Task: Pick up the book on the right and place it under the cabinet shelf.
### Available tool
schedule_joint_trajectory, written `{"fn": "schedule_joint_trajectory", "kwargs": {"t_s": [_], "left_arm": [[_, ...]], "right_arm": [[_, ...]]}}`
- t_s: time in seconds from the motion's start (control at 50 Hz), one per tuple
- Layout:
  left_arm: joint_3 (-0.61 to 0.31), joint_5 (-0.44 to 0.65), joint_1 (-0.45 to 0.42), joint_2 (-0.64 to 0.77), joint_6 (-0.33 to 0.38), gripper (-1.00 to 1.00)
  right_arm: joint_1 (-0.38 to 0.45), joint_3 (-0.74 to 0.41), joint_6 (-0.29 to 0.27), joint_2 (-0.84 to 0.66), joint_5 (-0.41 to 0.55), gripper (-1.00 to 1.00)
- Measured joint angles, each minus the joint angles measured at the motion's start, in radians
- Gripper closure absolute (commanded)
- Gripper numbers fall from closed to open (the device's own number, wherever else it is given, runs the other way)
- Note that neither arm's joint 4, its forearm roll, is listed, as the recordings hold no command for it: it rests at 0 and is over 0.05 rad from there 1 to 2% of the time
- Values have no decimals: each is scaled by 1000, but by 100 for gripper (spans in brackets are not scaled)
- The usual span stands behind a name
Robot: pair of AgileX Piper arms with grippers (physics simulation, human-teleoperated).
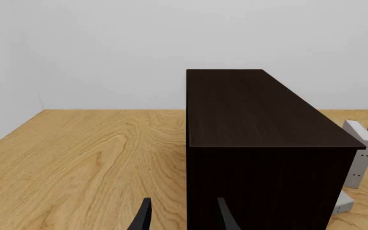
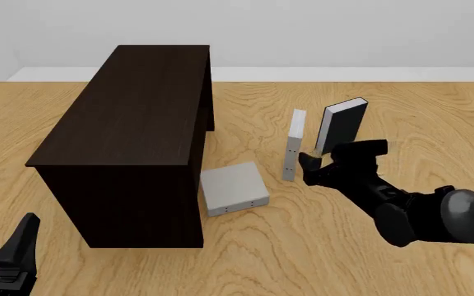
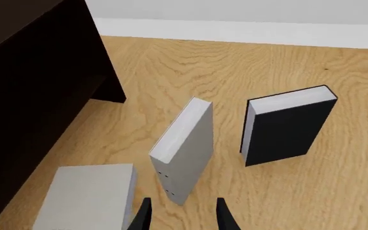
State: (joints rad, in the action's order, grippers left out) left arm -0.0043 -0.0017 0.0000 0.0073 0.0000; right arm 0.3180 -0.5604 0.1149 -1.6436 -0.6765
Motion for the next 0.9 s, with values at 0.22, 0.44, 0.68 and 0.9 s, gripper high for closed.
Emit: {"fn": "schedule_joint_trajectory", "kwargs": {"t_s": [0.22, 0.44, 0.68, 0.9], "left_arm": [[0, 0, 0, 0, 0, -100], [0, 0, 0, 0, 0, -100], [0, 0, 0, 0, 0, -100], [0, 0, 0, 0, 0, -100]], "right_arm": [[11, -13, -10, -44, -16, -100], [29, -24, 2, -95, -37, -100], [39, -26, 18, -132, -53, -100], [44, -24, 29, -160, -69, -100]]}}
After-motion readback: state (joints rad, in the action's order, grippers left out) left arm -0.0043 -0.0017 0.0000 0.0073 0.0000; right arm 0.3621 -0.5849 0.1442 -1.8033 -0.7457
